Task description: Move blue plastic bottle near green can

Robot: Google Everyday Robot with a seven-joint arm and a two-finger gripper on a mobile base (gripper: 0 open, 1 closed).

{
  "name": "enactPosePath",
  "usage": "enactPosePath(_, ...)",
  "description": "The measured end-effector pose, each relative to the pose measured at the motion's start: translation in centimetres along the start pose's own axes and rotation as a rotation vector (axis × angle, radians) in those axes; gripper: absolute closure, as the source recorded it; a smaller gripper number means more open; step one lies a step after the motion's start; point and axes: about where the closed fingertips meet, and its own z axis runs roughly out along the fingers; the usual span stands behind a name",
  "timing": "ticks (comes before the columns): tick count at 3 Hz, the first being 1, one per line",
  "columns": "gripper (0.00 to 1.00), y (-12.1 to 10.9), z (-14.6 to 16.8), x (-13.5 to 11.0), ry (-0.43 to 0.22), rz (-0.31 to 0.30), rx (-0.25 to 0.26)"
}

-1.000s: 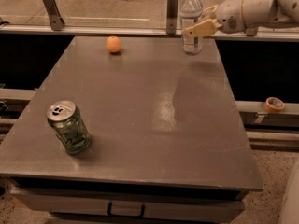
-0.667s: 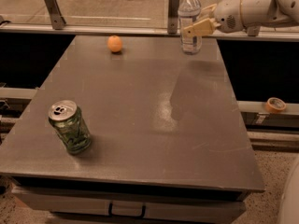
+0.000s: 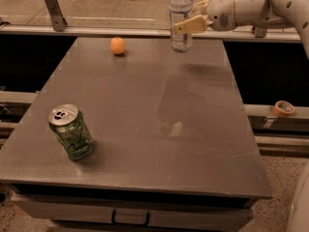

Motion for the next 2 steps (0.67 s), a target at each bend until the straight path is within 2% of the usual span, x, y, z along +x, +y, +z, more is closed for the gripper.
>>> enactPosePath(1, 1.0, 2.0, 3.8, -4.44, -0.108, -0.013, -0.03)
enactPosePath(2, 1.0, 2.09, 4.25, -4.99, -0.125, -0.012, -0.028)
